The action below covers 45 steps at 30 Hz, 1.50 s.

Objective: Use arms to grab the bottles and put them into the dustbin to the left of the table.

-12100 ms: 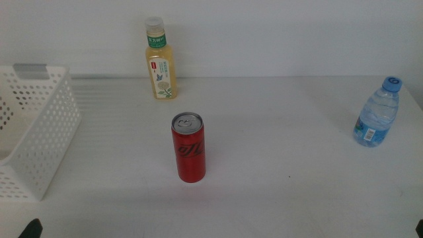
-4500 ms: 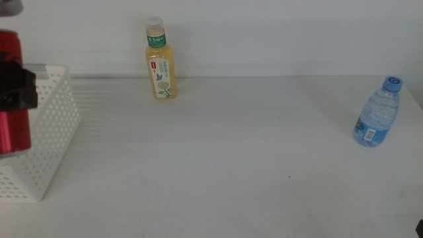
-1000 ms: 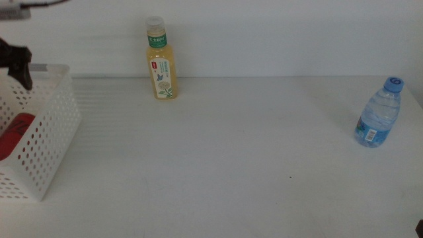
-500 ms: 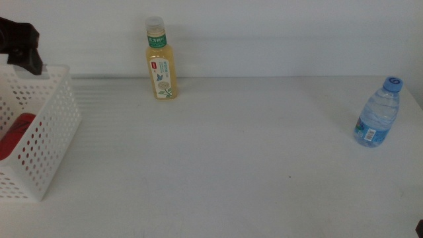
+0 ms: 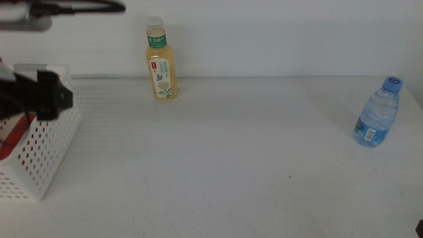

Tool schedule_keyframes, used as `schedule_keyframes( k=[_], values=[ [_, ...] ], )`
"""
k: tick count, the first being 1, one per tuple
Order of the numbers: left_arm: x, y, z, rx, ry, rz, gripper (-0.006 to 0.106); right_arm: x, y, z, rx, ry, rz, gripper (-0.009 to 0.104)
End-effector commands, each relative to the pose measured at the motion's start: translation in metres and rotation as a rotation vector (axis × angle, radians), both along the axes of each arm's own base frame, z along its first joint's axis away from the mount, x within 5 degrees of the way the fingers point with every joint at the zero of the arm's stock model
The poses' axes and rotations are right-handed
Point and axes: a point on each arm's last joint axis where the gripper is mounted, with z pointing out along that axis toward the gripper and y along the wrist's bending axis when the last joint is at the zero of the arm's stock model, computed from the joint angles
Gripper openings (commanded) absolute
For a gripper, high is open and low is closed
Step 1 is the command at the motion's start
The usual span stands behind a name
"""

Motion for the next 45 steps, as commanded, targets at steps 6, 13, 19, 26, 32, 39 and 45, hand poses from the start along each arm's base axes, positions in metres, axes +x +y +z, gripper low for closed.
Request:
schedule_keyframes(
  k=[6, 13, 19, 26, 32, 39, 45],
  values=[
    [-0.021, -0.001, -0.028, -0.136, -0.278, 0.023, 0.090, -0.001, -0.001, 0.010, -0.004, -0.108, -0.006, 0.079],
    [-0.031, -0.004, -0.071, -0.152, -0.321, 0.016, 0.090, -0.001, -0.001, 0.010, -0.004, -0.108, -0.006, 0.079],
    [-0.035, -0.007, -0.098, -0.170, -0.452, -0.002, 0.090, -0.001, -0.001, 0.010, -0.004, -0.108, -0.006, 0.079],
    [-0.029, -0.014, -0.122, -0.156, -0.545, -0.041, 0.090, -0.001, -0.001, 0.010, -0.004, -0.108, -0.006, 0.079],
    [-0.007, -0.030, -0.126, -0.118, -0.507, -0.107, 0.090, -0.001, -0.001, 0.010, -0.004, -0.108, -0.006, 0.079],
    [0.026, -0.054, -0.130, -0.157, -0.493, -0.122, 0.090, -0.001, -0.001, 0.010, -0.004, -0.108, -0.006, 0.079],
    [0.067, -0.075, -0.134, -0.183, -0.492, -0.104, 0.090, -0.001, -0.001, 0.010, -0.004, -0.108, -0.006, 0.079]
  ],
)
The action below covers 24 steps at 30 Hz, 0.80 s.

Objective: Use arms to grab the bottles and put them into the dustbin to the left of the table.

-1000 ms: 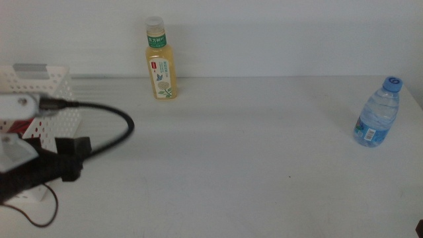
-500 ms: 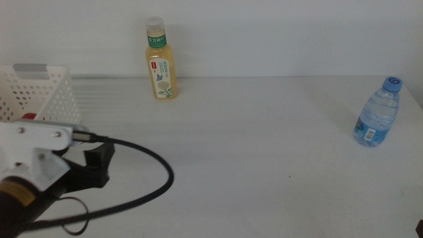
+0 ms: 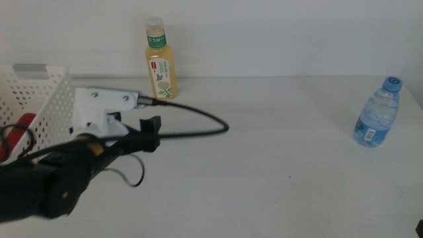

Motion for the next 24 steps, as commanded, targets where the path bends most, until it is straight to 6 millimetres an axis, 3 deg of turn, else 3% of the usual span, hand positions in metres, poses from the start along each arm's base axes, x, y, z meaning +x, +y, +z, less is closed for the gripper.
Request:
schedule_keyframes(
  k=[1, 8, 17, 24],
  values=[
    [0.019, -0.007, 0.020, -0.058, -0.126, 0.024, 0.090, -0.001, -0.001, 0.010, -0.004, -0.108, -0.006, 0.079],
    [0.064, -0.023, 0.021, -0.030, -0.184, 0.029, 0.090, -0.001, -0.001, 0.010, -0.004, -0.108, -0.006, 0.079],
    [0.126, -0.027, 0.021, -0.026, -0.186, 0.074, 0.090, -0.001, -0.001, 0.010, -0.004, -0.108, -0.006, 0.079],
    [0.161, -0.030, 0.017, -0.033, -0.215, 0.092, 0.090, -0.001, -0.001, 0.010, -0.004, -0.108, -0.006, 0.079]
  ],
)
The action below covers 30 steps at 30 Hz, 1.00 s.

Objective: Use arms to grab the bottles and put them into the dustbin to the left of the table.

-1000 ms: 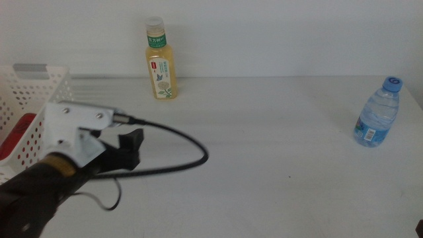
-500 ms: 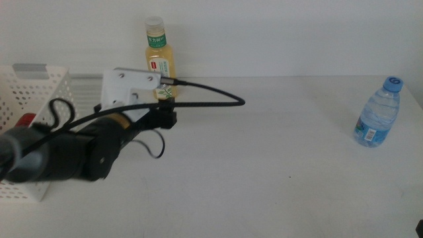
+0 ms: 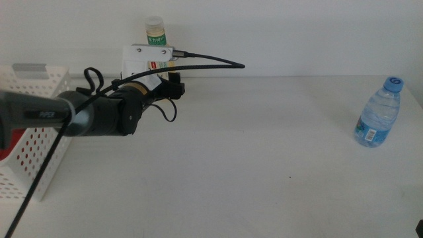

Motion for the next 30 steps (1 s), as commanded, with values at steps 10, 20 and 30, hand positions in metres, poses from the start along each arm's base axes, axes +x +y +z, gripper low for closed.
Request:
schedule_keyframes(
  k=[10, 20, 30],
  values=[
    [0.038, 0.006, 0.031, -0.044, -0.173, 0.045, 0.090, -0.001, -0.001, 0.010, -0.004, -0.108, -0.006, 0.079],
    [0.060, 0.005, 0.020, -0.049, -0.190, 0.057, 0.090, -0.001, -0.001, 0.010, -0.004, -0.108, -0.006, 0.079],
    [0.077, 0.003, 0.009, -0.067, -0.328, 0.083, 0.090, -0.001, -0.001, 0.010, -0.004, -0.108, -0.006, 0.079]
  ],
)
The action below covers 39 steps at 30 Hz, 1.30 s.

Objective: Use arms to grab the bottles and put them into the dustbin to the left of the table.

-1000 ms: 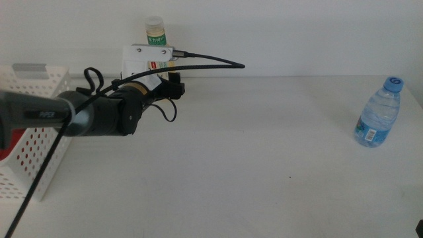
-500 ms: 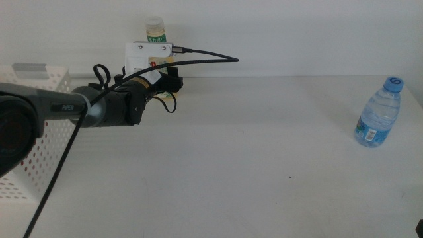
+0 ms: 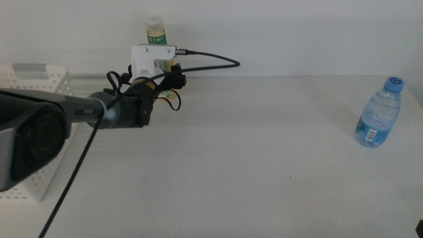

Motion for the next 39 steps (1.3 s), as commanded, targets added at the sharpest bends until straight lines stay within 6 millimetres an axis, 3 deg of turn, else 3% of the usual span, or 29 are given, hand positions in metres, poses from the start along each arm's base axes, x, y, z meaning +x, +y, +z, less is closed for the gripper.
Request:
schedule_keyframes(
  k=[1, 9, 13, 17, 23, 24, 29, 39],
  values=[
    [0.004, 0.001, 0.051, -0.053, -0.247, 0.030, 0.090, -0.001, -0.001, 0.010, -0.004, -0.108, -0.006, 0.079],
    [0.005, 0.002, 0.041, -0.061, -0.301, 0.046, 0.090, -0.001, -0.001, 0.010, -0.004, -0.108, -0.006, 0.079],
    [0.005, 0.002, 0.041, -0.057, -0.302, 0.043, 0.084, -0.001, -0.001, 0.010, -0.004, -0.108, -0.006, 0.079],
    [0.005, 0.002, 0.041, -0.055, -0.302, 0.039, 0.059, -0.001, -0.001, 0.010, -0.004, -0.108, -0.006, 0.079],
    [0.004, 0.000, 0.041, -0.084, -0.292, 0.015, -0.001, -0.001, -0.001, 0.010, -0.004, -0.108, -0.006, 0.079],
    [0.004, 0.000, 0.042, -0.081, -0.295, 0.015, -0.005, -0.001, -0.001, 0.010, -0.004, -0.108, -0.006, 0.079],
    [-0.011, 0.004, 0.060, -0.074, -0.295, 0.014, -0.005, -0.001, -0.001, 0.010, -0.004, -0.108, -0.006, 0.079],
    [-0.075, 0.019, 0.101, 0.008, -0.273, -0.023, -0.005, -0.001, -0.001, 0.010, -0.004, -0.108, -0.006, 0.079]
  ],
)
